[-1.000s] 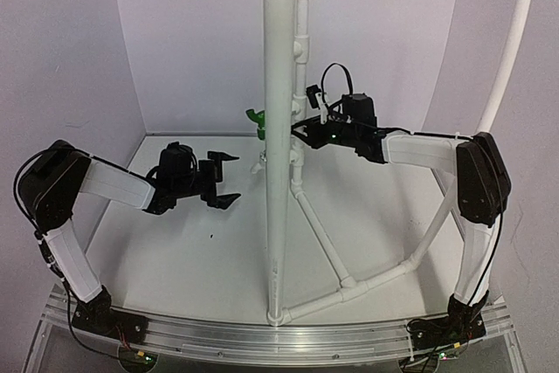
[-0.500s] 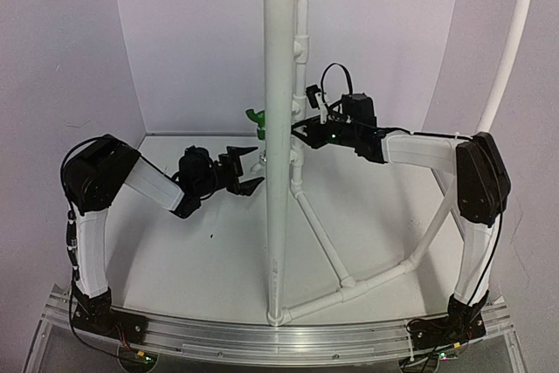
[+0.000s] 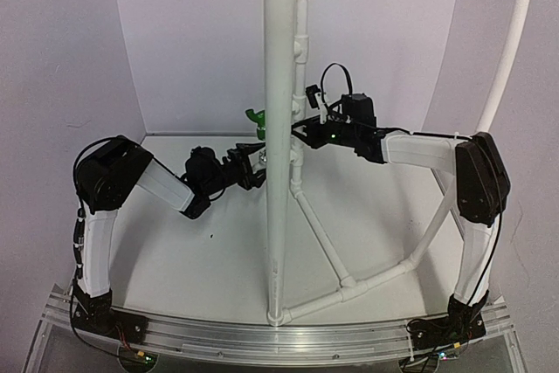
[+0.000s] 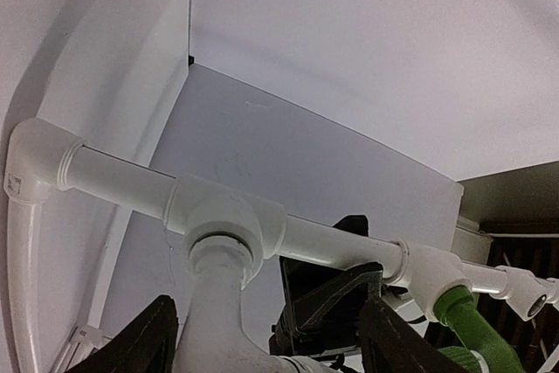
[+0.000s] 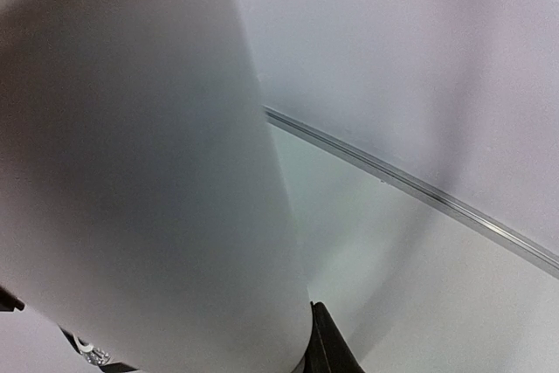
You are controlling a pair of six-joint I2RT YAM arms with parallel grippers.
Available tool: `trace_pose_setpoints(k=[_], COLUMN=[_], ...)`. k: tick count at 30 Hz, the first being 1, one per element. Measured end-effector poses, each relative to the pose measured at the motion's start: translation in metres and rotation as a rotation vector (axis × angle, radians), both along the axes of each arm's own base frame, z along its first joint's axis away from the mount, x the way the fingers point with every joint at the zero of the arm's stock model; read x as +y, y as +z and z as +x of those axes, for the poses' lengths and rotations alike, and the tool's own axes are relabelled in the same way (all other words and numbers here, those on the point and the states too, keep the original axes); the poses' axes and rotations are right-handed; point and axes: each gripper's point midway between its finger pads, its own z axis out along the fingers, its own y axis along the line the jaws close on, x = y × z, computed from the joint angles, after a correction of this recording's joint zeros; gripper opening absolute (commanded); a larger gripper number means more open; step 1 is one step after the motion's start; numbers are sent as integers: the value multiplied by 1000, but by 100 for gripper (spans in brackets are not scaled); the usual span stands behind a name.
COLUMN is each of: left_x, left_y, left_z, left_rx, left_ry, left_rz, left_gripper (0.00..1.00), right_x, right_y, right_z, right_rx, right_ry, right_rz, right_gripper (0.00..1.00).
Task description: Install the water faucets
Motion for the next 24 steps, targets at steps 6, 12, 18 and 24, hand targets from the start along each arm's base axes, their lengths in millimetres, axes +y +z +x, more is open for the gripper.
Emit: trace_pose_setpoints(k=[6, 12, 18, 24], left_x=[0, 5, 10, 8], left_y=[-4, -9, -18, -6], left_z=[-1, 1, 2, -2], left_rx=[16, 41, 84, 16], left_ry=[-8, 8, 23, 13], left_rz=[4, 3, -6, -18], left_gripper=[52, 35, 43, 69], right_x=[2, 4, 5, 6], right_y=[0, 0, 1, 1], right_z=[0, -1, -2, -1], right_rx=[-2, -5, -8, -9], right_ry=[5, 11, 14, 11], right_rz=[3, 6, 7, 9], right_gripper=[0, 0, 0, 0])
